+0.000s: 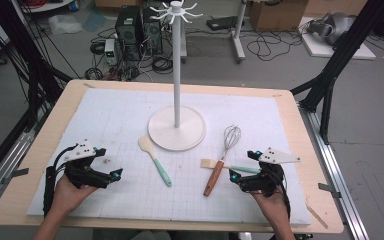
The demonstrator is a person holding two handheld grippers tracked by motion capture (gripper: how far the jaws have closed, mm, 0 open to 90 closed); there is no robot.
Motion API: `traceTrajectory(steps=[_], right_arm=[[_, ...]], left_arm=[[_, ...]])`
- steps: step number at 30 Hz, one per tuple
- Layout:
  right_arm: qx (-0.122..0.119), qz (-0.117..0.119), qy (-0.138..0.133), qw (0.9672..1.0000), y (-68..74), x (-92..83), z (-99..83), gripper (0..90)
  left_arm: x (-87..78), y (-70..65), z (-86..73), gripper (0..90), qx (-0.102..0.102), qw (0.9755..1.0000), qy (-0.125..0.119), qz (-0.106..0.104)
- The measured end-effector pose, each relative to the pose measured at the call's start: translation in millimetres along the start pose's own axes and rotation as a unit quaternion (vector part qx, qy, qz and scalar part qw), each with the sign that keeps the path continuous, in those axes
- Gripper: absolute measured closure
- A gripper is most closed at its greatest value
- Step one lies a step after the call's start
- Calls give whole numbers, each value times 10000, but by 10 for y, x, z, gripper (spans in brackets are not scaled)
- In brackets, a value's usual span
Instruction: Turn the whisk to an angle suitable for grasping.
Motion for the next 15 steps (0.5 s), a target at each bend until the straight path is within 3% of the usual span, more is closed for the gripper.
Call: traceTrajectory(steps=[15], right_arm=[[23, 24, 20, 10000, 22, 3, -6, 6]], left_arm=[[-8, -16, -9, 17, 31, 10000, 23, -17]])
Point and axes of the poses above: each handheld gripper's, and its own axes: x roughly forward along the jaws, z roughly out of its top, y roughly to its left, the point moved 5 cm from there along x, roughly forward along the jaws, and after that the axes turned 11 degrees about x, right-handed, at the moved point
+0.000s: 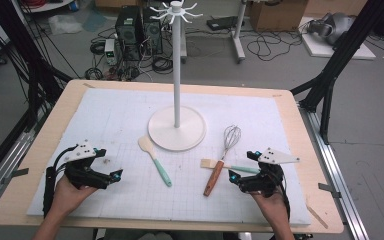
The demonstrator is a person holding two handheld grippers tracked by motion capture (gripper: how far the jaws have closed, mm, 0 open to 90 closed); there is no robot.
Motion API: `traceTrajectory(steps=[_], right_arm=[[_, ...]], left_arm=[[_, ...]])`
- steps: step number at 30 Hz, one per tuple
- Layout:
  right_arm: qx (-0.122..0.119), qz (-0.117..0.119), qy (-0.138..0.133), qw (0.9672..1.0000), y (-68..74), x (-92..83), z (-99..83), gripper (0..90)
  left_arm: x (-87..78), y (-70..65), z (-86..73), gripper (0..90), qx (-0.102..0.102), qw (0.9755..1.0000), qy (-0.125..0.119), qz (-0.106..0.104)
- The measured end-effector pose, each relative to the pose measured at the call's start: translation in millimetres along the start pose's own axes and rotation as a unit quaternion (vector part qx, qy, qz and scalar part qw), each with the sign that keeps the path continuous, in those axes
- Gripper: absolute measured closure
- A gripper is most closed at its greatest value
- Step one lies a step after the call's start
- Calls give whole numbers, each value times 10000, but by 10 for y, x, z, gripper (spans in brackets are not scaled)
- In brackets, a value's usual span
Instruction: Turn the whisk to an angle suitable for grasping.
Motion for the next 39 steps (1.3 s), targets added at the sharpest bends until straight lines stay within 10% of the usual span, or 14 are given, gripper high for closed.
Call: traceTrajectory(steps=[30, 39], right_arm=[[55, 1, 113, 9999, 66, -57, 70, 7], [104, 96, 272, 9995, 53, -128, 193, 228]], left_arm=[[-27, -28, -2, 17, 15, 10000, -8, 27], [-19, -35, 10, 18, 27, 10000, -25, 13]])
Point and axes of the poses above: each handheld gripper's, and its own axes: x roughly forward along the jaws, z roughly out of its top, y roughly to its left, the point moved 5 cm from there along x, roughly forward along the jaws, and after that the axes turned 11 degrees about x, right-handed, at the moved point
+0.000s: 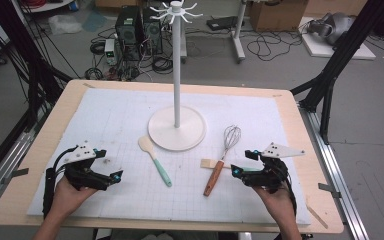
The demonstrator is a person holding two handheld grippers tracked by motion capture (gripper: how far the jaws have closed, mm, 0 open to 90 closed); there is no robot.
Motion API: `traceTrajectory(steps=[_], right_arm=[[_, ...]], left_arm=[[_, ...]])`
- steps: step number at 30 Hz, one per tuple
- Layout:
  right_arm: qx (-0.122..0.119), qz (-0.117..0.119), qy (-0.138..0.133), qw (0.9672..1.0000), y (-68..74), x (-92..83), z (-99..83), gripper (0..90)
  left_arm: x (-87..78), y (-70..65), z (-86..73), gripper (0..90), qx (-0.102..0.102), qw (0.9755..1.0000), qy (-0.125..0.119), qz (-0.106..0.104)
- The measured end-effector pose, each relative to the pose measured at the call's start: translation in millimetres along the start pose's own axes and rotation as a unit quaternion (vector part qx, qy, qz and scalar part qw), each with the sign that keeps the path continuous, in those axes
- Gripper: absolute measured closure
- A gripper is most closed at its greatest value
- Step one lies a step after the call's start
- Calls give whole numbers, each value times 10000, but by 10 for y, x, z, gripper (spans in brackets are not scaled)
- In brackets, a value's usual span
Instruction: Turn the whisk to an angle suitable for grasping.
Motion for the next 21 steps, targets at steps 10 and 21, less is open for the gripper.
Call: traceTrajectory(steps=[10, 21], right_arm=[[-111, 20, 327, 9994, 80, -34, 134, 393], [-142, 160, 638, 9977, 179, 35, 223, 662]], left_arm=[[-51, 25, -5, 18, -36, 10000, -53, 68], [-85, 50, -15, 17, -45, 9999, -70, 122]])
Point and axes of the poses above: each handheld gripper's, and its own axes: x roughly forward along the jaws, z roughly out of its top, y roughly to its left, the point moved 5 cm from there along x, roughly forward along the jaws, and after that the axes turned 11 degrees about x, right-handed, at the moved point
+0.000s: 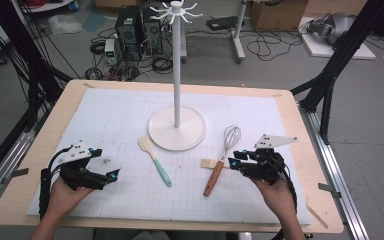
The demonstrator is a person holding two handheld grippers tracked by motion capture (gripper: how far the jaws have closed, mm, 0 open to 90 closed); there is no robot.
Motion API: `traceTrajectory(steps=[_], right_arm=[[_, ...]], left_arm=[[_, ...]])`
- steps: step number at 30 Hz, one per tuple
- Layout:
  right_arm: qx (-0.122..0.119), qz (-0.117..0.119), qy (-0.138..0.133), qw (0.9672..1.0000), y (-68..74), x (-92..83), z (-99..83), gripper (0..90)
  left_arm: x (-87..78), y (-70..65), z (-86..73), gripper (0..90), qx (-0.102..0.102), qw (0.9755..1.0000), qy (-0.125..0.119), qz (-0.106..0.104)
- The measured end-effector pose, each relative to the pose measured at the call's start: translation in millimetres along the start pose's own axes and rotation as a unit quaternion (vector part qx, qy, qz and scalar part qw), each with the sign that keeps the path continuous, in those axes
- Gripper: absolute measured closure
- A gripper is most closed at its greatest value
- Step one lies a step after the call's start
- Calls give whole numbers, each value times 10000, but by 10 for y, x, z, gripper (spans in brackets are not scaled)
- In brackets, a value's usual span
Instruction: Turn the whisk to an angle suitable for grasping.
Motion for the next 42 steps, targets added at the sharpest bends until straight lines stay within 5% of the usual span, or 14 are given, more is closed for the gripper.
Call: traceTrajectory(steps=[3, 12, 42], right_arm=[[-35, 33, 209, 9998, 25, 71, -61, 778], [-77, 140, 462, 9988, 60, 210, -155, 890], [-344, 656, 1207, 9899, 372, 737, -430, 890]], left_arm=[[-15, 0, -13, 18, 13, 10000, 17, 13], [-17, -1, -3, 17, -2, 10000, -4, 38], [0, -4, -19, 18, 11, 10000, 31, 11]])
Point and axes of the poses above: each handheld gripper's, and its own axes: x roughly forward along the jaws, z roughly out of its top, y roughly to its left, the point moved 5 cm from there along x, roughly forward along the jaws, and after that the axes turned 11 degrees about x, right-handed, at the moved point
